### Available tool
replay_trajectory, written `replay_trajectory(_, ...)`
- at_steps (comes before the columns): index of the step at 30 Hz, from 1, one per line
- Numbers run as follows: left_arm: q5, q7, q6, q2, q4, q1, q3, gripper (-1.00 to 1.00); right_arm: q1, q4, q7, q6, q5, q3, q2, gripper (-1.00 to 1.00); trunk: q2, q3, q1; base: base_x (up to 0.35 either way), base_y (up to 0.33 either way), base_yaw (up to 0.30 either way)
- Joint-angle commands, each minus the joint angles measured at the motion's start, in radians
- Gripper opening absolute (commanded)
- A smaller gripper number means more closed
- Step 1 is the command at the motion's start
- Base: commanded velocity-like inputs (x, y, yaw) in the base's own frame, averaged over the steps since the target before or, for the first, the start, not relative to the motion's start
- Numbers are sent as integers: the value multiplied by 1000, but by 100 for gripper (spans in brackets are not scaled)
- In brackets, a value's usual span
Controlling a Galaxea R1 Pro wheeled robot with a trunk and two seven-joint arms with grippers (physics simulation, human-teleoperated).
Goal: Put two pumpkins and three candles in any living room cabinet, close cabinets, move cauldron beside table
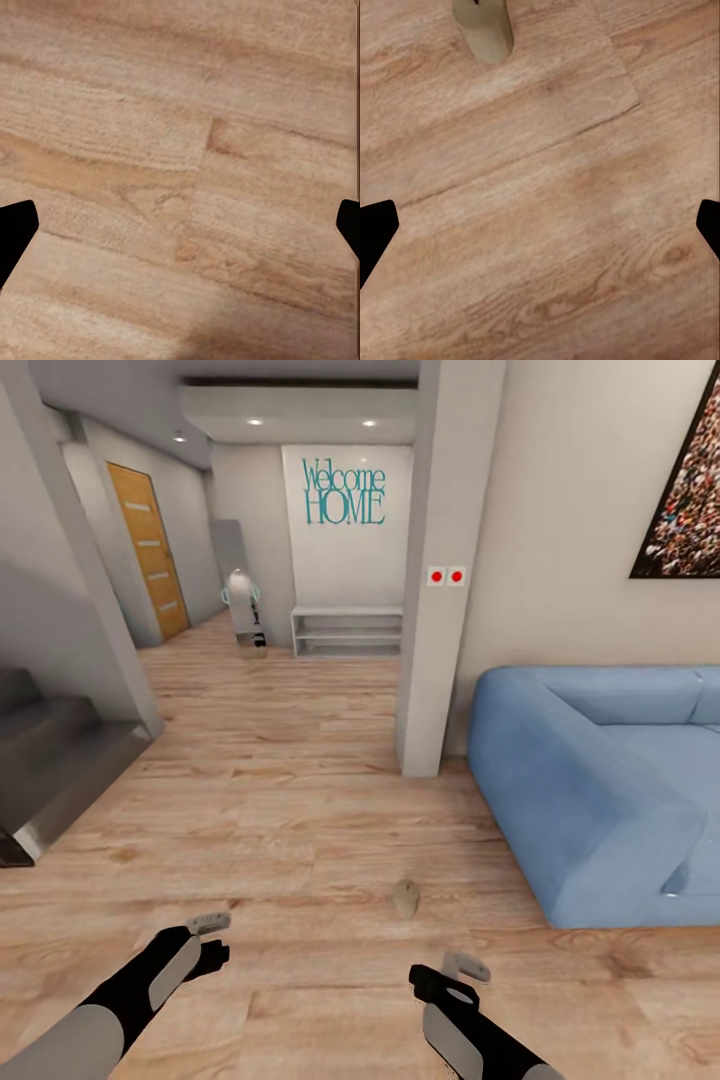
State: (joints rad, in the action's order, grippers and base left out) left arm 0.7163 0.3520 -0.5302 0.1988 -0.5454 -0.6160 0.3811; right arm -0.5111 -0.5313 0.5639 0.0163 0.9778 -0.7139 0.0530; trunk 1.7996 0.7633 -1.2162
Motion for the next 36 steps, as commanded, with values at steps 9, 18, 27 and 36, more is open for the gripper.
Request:
replay_trajectory(9,13,10,-7,-10,-8,-1,10,100,-1,-1,7,-3,1,-9,5,100,0,1,-1,330,0,0)
replay_trajectory(18,15,9,-7,-12,-9,-1,9,100,-1,-2,12,-49,1,-12,8,100,0,1,-1,331,0,0)
replay_trajectory(27,15,9,-7,-12,-10,-1,9,100,-6,-7,24,-255,0,-3,10,100,0,1,-1,331,0,0)
replay_trajectory(36,14,10,-7,-11,-10,-1,10,100,-57,-4,24,-350,2,1,14,100,0,1,-1,331,0,0)
